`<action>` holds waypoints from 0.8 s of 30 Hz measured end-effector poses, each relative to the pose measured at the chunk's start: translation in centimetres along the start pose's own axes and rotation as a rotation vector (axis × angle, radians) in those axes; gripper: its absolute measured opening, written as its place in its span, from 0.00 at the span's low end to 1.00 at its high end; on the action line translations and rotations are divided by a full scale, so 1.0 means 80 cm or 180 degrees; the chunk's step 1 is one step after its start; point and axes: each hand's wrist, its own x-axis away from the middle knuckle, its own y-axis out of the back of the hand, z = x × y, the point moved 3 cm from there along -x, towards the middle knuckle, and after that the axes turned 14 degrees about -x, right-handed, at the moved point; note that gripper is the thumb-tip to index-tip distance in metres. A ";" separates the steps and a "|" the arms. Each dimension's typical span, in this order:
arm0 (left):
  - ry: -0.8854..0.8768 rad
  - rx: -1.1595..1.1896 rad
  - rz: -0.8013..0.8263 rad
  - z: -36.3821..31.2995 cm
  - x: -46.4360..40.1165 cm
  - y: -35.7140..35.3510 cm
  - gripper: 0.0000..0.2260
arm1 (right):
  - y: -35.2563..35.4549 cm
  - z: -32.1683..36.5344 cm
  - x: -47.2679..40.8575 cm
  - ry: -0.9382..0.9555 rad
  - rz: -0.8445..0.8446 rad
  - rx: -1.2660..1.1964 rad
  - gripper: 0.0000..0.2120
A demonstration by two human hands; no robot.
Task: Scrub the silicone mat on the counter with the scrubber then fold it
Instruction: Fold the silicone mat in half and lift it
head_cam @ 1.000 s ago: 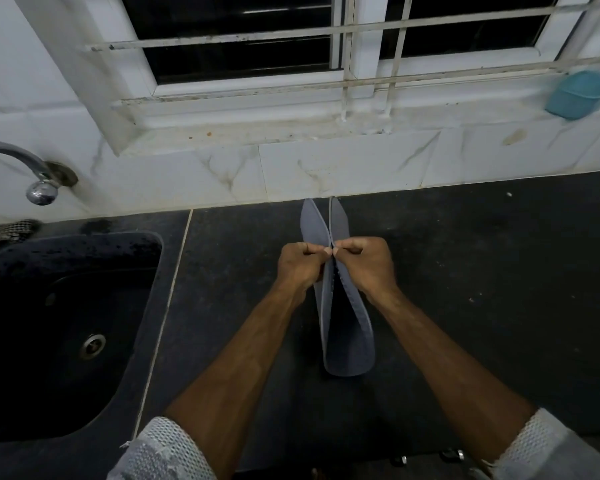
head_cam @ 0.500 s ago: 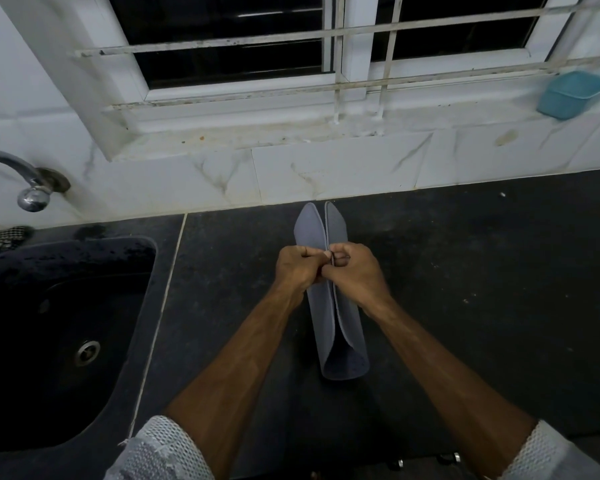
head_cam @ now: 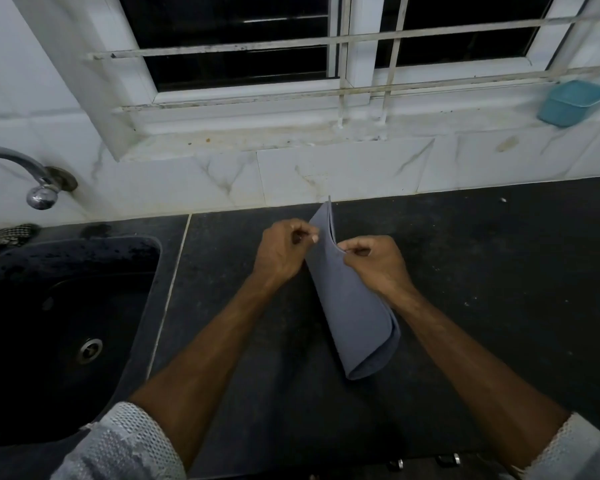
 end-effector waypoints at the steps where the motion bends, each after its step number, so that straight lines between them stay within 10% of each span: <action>1: -0.0181 -0.0227 -0.0036 0.001 -0.004 0.012 0.09 | 0.000 0.005 -0.002 0.0001 0.0112 0.0034 0.09; 8: -0.1241 -0.2177 -0.0113 0.025 -0.023 0.082 0.17 | -0.013 0.058 -0.019 0.0315 0.0910 0.0323 0.10; 24: -0.0898 -0.2434 -0.0091 0.133 0.017 0.211 0.11 | -0.160 0.139 -0.066 0.1118 0.2144 0.0915 0.12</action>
